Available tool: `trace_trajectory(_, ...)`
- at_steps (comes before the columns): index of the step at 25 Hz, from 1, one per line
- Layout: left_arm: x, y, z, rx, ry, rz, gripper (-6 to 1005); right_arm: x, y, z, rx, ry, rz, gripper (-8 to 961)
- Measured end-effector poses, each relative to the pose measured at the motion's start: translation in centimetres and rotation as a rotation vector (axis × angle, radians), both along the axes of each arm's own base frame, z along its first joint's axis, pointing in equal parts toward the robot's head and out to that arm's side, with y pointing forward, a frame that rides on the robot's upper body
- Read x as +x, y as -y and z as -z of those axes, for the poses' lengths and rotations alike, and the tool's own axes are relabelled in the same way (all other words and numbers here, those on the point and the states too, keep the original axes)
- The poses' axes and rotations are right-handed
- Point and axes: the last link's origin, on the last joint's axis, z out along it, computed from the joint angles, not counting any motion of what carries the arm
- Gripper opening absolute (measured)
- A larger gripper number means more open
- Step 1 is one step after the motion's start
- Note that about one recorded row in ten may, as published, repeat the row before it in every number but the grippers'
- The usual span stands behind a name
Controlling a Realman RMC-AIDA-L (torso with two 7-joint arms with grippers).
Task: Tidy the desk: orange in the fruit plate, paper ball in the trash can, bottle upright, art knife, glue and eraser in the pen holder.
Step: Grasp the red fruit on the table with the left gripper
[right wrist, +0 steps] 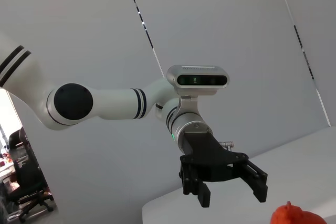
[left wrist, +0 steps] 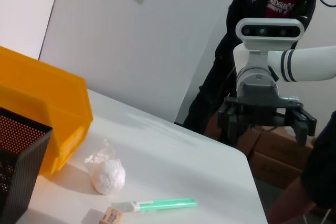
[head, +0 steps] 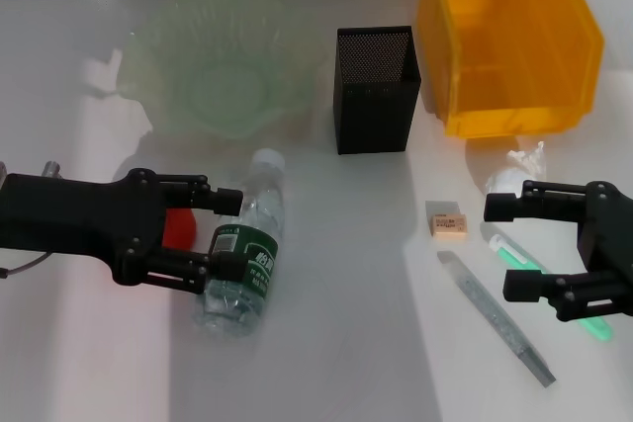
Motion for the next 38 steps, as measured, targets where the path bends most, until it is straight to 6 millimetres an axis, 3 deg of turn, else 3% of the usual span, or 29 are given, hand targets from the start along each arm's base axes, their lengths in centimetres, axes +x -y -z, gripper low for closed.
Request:
trace_trajectory(6,0.2,-0.9,-0.5,0.020,-0.038,-0.021,830,0.3,0.3,-0.2,0.008,-0.014,0.018,831)
trace_trajectory(10,1.6,-2.6,-2.4,0.039,-0.155,-0.020,830,1.1,1.1,-0.5,0.026,-0.021,0.053,831)
trace_trajectory(12,1.6,-2.6,-2.4,0.039,-0.155,-0.020,830,1.4,1.3,-0.6,0.030,-0.022,0.062,831)
trace_trajectory(15,3.3,-3.7,-3.6,0.032,-0.349,-0.014,830,2.1,1.9,-0.8,0.051,-0.031,0.095,831)
trace_trajectory(20,4.0,-4.1,-3.4,0.020,-0.525,-0.009,829,2.6,2.4,-1.0,0.067,-0.042,0.121,831)
trace_trajectory(26,3.7,-4.5,-2.9,0.027,-0.602,-0.020,829,2.8,2.5,-1.2,0.080,-0.046,0.135,831)
trace_trajectory(38,0.8,-5.4,-2.4,0.077,-0.694,-0.104,830,2.3,1.9,-1.1,0.076,-0.051,0.122,831)
